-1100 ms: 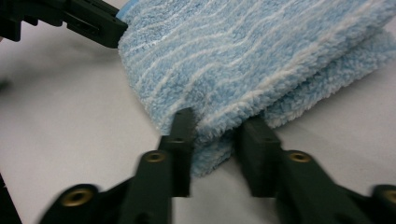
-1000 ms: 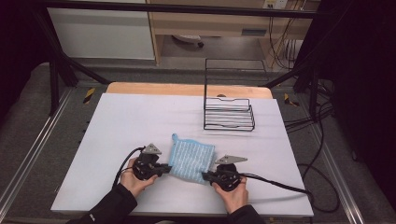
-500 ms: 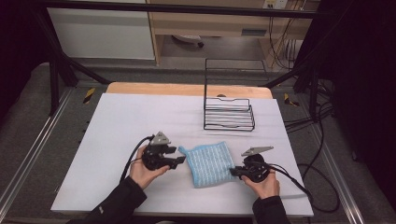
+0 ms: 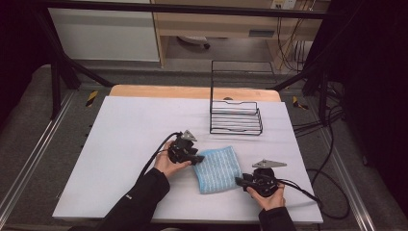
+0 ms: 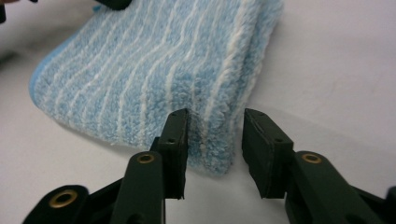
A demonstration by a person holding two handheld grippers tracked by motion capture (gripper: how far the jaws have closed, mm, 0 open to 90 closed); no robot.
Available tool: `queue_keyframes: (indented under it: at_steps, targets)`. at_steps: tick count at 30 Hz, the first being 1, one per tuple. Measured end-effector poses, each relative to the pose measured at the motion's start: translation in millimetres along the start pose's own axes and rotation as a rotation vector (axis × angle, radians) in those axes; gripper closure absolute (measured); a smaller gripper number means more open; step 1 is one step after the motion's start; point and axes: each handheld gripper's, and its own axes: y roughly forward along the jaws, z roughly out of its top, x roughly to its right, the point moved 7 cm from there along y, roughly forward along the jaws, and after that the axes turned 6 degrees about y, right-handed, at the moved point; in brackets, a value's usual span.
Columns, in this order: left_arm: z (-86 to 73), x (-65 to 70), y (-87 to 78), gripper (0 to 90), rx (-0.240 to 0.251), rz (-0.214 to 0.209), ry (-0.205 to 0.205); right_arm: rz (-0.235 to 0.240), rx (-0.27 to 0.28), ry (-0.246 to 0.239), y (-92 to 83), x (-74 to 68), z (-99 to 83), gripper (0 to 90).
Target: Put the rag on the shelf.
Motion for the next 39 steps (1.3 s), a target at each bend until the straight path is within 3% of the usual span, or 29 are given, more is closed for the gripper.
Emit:
queue_keyframes:
  at_steps: [3, 7, 8, 12, 15, 17, 20, 21, 24, 26, 28, 31, 34, 35, 39]
  targets:
    - [-1.5, 3.8, 4.5, 64.5, -0.012, -0.011, 0.018, 0.018, -0.016, 0.013, 3.2, -2.3, -2.1, 70.2]
    - [-1.9, 5.1, 4.7, 70.3, -0.021, -0.029, -0.017, 0.045, -0.029, 0.026, 2.1, -3.0, -1.2, 80.5]
    - [-2.0, 5.5, 3.9, 76.6, -0.024, -0.026, -0.022, 0.06, -0.041, 0.03, -0.3, -1.9, 1.3, 82.6]
    - [-3.0, 11.9, -3.5, 80.5, -0.031, -0.026, -0.041, 0.099, -0.045, 0.028, -15.3, 8.5, 13.8, 83.1]
    - [-8.5, 28.6, -10.5, 80.6, -0.019, -0.057, -0.068, 0.078, -0.054, 0.002, -19.7, 17.7, 21.9, 82.9]
    - [-13.2, 41.0, -13.9, 80.3, -0.007, -0.034, -0.086, 0.069, -0.094, -0.025, -16.9, 24.6, 28.5, 82.3]
    - [-19.1, 54.6, -16.8, 79.1, 0.025, -0.017, -0.171, 0.052, -0.114, -0.073, -7.3, 33.0, 39.5, 81.3]
    - [-21.0, 58.0, -17.1, 78.7, 0.031, -0.003, -0.179, 0.042, -0.106, -0.091, -3.9, 35.9, 43.3, 81.0]
    - [-24.3, 63.8, -16.5, 77.6, 0.055, 0.045, -0.183, 0.021, -0.064, -0.102, 6.1, 39.4, 47.4, 75.5]
    - [-24.9, 64.0, -16.5, 76.7, 0.067, 0.062, -0.178, -0.016, -0.014, -0.106, 7.1, 40.4, 45.0, 66.1]
    - [-25.5, 62.3, -17.1, 75.0, 0.067, 0.06, -0.163, -0.047, 0.059, -0.093, -0.6, 40.4, 43.6, 54.9]
    - [-24.7, 58.2, -20.2, 69.2, 0.073, 0.058, -0.128, -0.023, 0.13, -0.063, -15.6, 31.0, 35.7, 47.4]
    - [-24.2, 53.9, -27.6, 62.2, 0.08, 0.069, -0.09, 0.023, 0.118, -0.033, -17.9, 14.0, 17.7, 40.9]
    - [-25.3, 52.0, -31.2, 57.5, 0.075, 0.075, -0.08, 0.049, 0.08, -0.015, -15.5, 3.5, 5.6, 40.6]
    - [-35.2, 41.4, -49.1, 51.3, 0.067, 0.092, -0.068, 0.07, 0.028, -0.007, -7.6, -9.6, -8.7, 41.7]
